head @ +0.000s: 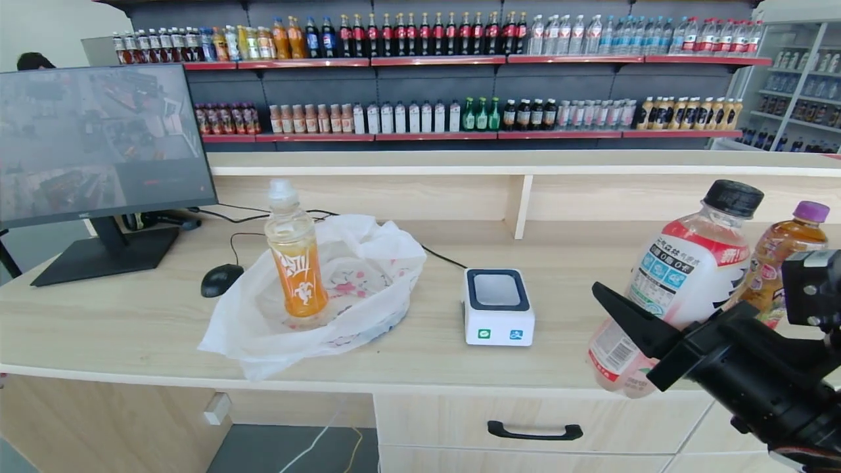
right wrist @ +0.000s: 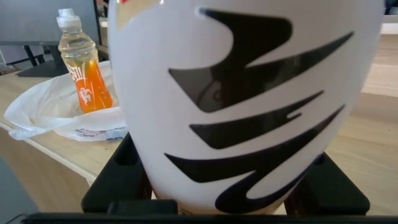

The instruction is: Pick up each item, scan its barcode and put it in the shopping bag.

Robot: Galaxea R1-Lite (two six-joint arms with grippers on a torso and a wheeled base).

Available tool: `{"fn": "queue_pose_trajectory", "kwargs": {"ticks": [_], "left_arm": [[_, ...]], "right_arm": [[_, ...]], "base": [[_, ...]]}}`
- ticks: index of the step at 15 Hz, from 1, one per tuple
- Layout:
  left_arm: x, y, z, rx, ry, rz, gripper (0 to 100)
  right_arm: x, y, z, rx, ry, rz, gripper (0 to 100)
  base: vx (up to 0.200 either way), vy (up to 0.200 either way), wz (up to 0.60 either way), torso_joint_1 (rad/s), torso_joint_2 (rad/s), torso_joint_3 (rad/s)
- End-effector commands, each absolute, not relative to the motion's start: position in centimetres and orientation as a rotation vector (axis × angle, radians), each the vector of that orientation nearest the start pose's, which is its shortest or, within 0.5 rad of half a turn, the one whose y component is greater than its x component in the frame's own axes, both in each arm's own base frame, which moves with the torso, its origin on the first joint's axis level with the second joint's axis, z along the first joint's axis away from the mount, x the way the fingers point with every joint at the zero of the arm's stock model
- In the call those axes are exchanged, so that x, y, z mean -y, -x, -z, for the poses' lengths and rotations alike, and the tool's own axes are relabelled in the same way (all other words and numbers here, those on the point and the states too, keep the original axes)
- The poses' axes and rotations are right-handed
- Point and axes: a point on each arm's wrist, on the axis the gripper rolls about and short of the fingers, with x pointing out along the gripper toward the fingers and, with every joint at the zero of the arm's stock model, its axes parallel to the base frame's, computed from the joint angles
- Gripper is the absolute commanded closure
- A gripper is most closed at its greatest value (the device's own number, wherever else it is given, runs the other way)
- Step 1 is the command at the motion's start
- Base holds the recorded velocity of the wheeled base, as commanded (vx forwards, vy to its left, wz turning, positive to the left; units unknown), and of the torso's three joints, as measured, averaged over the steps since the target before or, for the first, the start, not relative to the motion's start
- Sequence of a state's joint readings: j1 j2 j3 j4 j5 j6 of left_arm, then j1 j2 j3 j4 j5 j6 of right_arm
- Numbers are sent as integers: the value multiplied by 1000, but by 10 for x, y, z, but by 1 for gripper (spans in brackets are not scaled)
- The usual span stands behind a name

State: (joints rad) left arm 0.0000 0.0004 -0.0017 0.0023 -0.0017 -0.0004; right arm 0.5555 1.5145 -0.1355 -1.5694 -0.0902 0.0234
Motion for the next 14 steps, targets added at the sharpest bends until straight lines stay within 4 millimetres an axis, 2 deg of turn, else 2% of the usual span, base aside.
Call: {"fn": "queue_pose_trajectory", "kwargs": {"ticks": [1, 5, 11, 14], "left_arm": [[0, 23, -76, -2, 0, 2, 0], [0, 23, -76, 0, 0, 0, 0], [0, 23, -76, 0, 0, 2, 0], [0, 23, -76, 0, -2, 2, 0]], "right_arm": [[-94, -157, -163, 187, -86, -459, 100], [-94, -159, -162, 181, -81, -456, 100], [-106, -181, -162, 194, -16, -444, 100], [-120, -202, -166, 239, 64, -498, 100]], "base": [[0, 200, 0, 7, -7, -2], [0, 200, 0, 2, 2, 4], [0, 0, 0, 0, 0, 0], [0, 0, 0, 0, 0, 0]]}}
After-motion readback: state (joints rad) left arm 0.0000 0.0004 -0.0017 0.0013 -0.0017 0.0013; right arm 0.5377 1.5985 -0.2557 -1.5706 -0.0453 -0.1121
